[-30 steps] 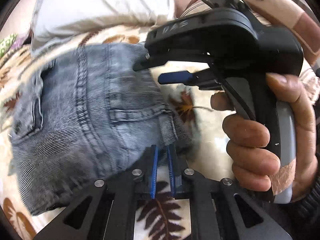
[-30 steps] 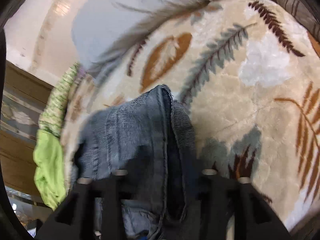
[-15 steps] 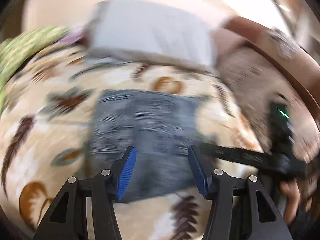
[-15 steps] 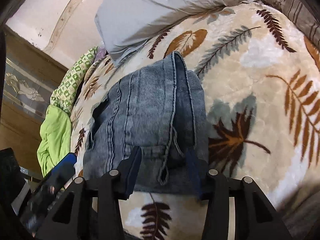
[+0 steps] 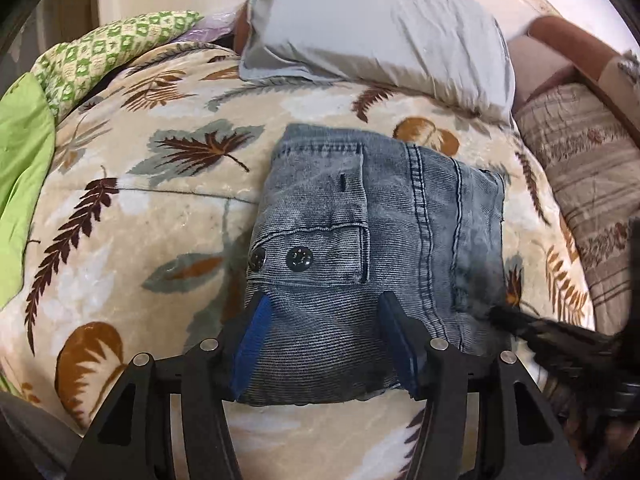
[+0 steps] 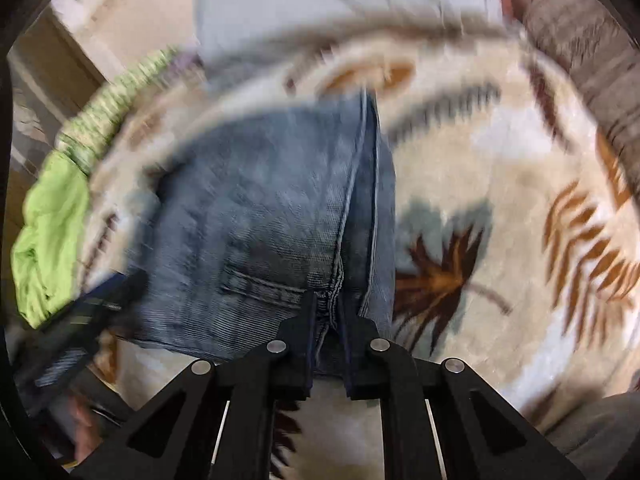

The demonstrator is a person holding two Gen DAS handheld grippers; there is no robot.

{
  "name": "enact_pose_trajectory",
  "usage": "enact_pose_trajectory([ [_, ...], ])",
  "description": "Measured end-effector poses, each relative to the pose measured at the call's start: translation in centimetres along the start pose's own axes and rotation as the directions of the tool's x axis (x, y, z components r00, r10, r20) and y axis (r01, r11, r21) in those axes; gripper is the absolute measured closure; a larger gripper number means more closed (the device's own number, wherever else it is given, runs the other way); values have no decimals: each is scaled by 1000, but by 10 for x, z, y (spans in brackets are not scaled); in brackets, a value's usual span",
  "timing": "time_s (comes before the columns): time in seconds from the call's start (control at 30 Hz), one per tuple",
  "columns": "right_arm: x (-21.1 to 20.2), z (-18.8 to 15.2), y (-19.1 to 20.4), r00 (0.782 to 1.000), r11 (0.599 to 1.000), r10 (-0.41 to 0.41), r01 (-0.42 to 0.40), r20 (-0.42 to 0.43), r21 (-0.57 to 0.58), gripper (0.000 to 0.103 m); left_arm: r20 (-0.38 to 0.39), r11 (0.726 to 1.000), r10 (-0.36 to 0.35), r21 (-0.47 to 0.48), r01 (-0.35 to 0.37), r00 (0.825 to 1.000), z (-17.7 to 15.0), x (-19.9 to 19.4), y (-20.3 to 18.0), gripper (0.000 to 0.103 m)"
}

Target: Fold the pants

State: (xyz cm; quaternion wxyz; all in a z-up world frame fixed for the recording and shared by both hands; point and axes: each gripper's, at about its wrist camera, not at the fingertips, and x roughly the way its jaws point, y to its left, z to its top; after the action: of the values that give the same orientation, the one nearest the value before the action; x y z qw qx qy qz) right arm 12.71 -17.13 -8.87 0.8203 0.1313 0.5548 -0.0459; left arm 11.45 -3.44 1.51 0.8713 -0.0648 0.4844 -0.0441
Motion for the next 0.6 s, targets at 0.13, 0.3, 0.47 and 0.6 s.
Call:
enact_pose_trajectory([
  [0.13, -1, 4, 0, 1000, 1000, 19, -19, -1, 12, 88, 7, 997, 21, 72, -22, 1000, -1, 0, -11, 40],
  [0.3, -32, 7, -25, 968, 965, 214, -230, 127, 124, 42, 40, 981, -183, -57, 185, 982, 12, -25, 9, 38],
  [0.47, -63, 33, -37, 934, 929, 277, -320, 227, 184, 24, -13, 945, -232, -240, 222, 973, 44, -20, 53, 37],
  [0.6, -47, 64, -43, 934, 924, 246, -307, 258, 229, 19, -80, 928, -237, -315, 201, 968, 69, 8, 84, 36],
])
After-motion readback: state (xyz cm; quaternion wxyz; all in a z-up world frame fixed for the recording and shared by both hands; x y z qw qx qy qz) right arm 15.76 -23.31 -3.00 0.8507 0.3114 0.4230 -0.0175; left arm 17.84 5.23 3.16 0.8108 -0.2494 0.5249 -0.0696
